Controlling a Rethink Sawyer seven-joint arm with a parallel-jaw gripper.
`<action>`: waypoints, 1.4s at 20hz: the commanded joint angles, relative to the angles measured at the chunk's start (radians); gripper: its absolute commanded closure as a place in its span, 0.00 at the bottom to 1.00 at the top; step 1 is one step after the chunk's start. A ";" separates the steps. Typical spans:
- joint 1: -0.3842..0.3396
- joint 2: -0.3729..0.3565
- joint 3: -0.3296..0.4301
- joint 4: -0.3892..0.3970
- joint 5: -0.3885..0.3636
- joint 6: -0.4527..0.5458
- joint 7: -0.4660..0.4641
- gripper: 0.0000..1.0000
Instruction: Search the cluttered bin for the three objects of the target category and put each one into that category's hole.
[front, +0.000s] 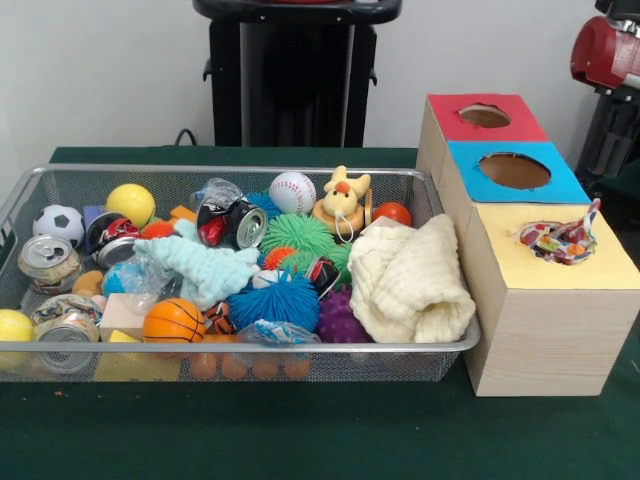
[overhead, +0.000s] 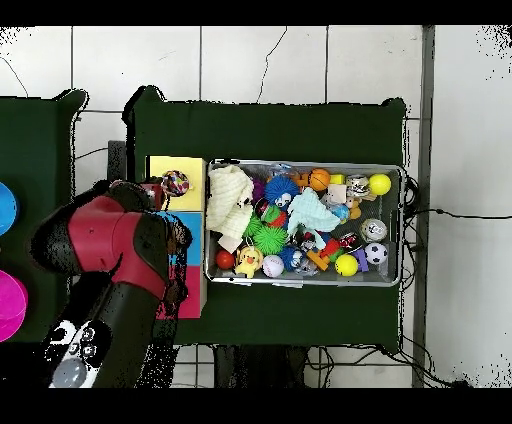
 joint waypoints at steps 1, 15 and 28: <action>-0.051 0.044 0.167 0.002 0.038 -0.020 0.188 1.00; -0.010 0.118 0.130 0.032 0.077 -0.116 0.256 1.00; -0.034 0.135 0.131 0.055 0.067 -0.174 0.220 1.00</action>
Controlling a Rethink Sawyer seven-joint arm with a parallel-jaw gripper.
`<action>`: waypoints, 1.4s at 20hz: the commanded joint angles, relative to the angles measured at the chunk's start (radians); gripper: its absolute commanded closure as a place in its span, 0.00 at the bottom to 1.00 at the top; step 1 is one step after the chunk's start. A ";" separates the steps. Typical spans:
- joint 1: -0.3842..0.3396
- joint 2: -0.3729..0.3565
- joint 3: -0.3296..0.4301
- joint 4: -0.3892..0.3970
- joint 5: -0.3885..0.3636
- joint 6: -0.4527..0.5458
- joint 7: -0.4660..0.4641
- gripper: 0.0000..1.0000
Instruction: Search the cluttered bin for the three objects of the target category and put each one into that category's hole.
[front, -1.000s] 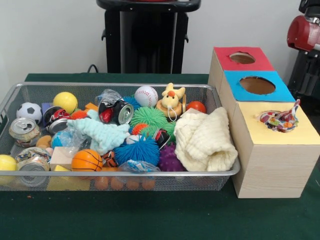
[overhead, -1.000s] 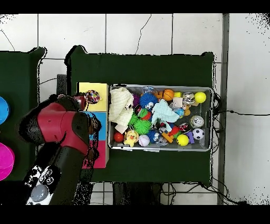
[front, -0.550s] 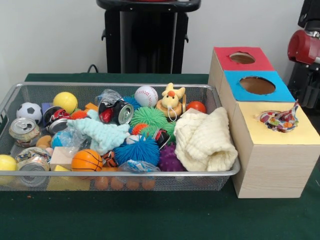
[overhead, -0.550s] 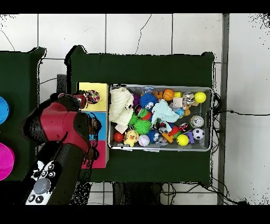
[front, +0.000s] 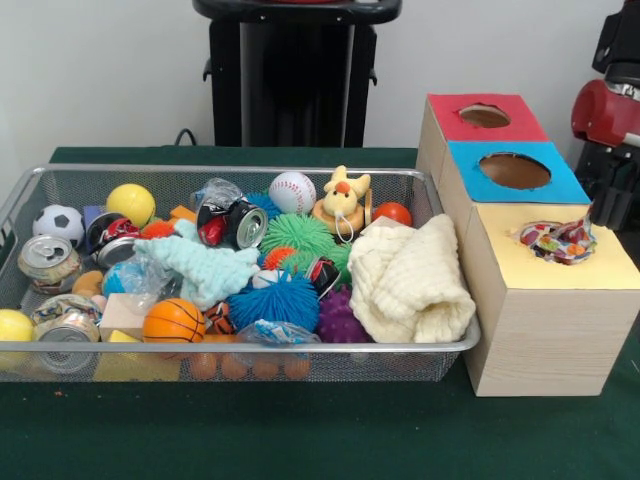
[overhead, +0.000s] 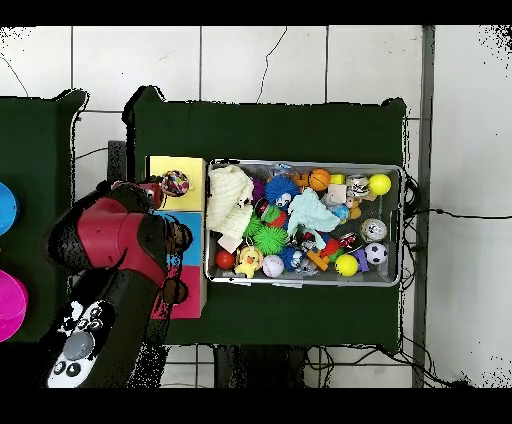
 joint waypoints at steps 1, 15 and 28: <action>-0.039 0.044 0.100 0.054 0.025 -0.034 0.224 1.00; -0.004 0.067 0.096 0.143 0.100 -0.042 0.318 1.00; -0.039 0.102 0.177 0.179 0.124 -0.214 0.281 1.00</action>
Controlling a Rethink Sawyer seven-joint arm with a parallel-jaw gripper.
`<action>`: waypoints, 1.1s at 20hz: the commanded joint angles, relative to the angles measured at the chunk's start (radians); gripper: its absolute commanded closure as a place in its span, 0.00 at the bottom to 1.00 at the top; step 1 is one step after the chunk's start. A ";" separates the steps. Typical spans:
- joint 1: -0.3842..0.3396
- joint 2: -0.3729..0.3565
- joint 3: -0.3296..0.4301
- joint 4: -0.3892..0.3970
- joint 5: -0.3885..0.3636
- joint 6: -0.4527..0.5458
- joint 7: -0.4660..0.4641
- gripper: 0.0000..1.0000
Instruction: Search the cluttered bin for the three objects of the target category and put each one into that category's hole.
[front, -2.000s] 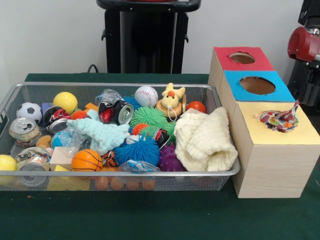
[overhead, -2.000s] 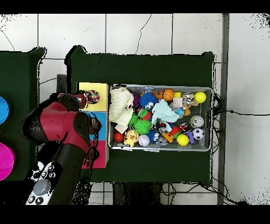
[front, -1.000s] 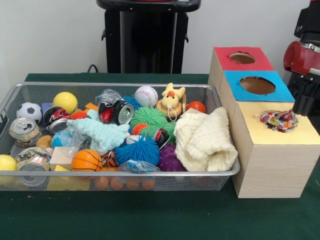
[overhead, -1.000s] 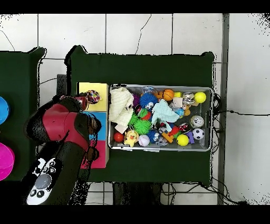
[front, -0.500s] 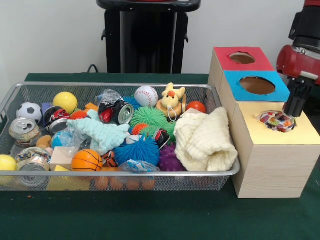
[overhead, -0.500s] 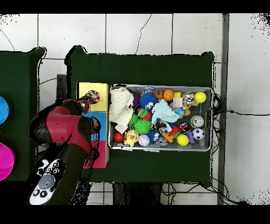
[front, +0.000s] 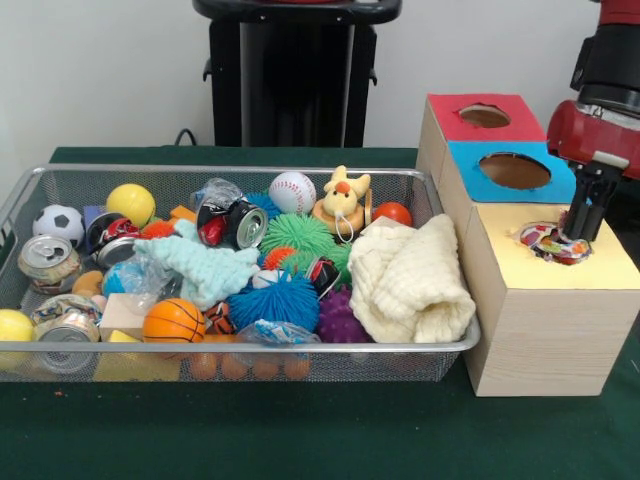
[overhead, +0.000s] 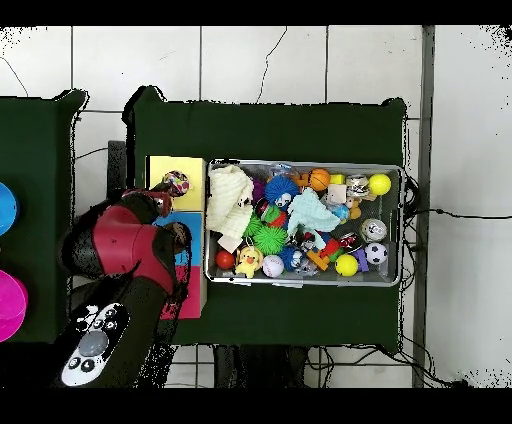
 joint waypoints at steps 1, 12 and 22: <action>-0.038 0.082 0.151 0.098 0.047 -0.117 0.282 1.00; 0.113 0.187 -0.113 0.058 0.126 -0.045 0.305 1.00; 0.127 0.195 -0.149 0.070 0.158 -0.066 0.264 1.00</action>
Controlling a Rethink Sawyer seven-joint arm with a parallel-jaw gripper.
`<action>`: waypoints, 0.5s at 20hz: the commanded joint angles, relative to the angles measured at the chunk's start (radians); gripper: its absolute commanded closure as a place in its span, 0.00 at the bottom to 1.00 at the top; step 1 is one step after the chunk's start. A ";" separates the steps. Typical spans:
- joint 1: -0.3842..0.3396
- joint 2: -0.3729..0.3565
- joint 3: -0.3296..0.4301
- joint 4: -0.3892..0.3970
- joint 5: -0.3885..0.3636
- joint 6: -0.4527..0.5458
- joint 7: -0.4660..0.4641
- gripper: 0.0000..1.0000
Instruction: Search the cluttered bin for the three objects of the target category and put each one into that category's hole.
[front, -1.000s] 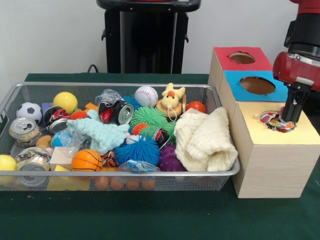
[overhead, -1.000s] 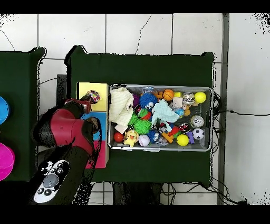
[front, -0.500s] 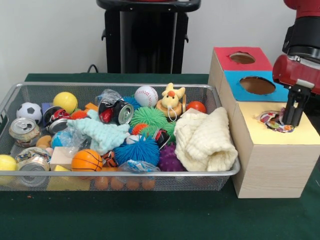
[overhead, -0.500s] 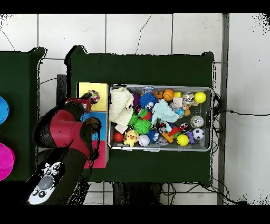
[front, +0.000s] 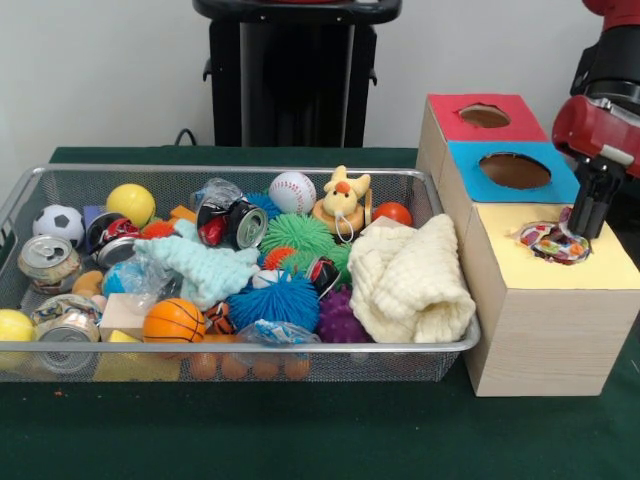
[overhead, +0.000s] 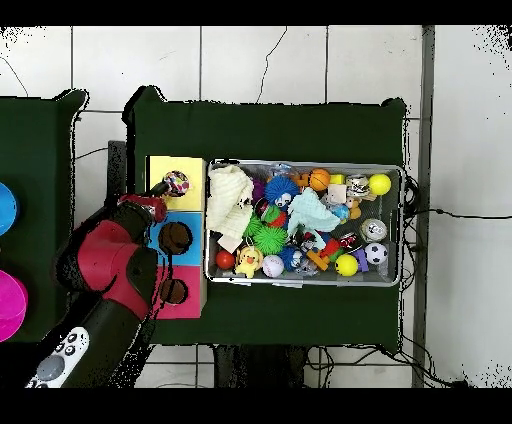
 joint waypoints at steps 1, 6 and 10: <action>-0.035 0.053 0.049 0.064 0.050 0.044 0.257 1.00; -0.013 0.054 0.002 0.057 0.059 0.103 0.253 1.00; -0.015 0.058 0.025 0.069 0.075 0.091 0.274 1.00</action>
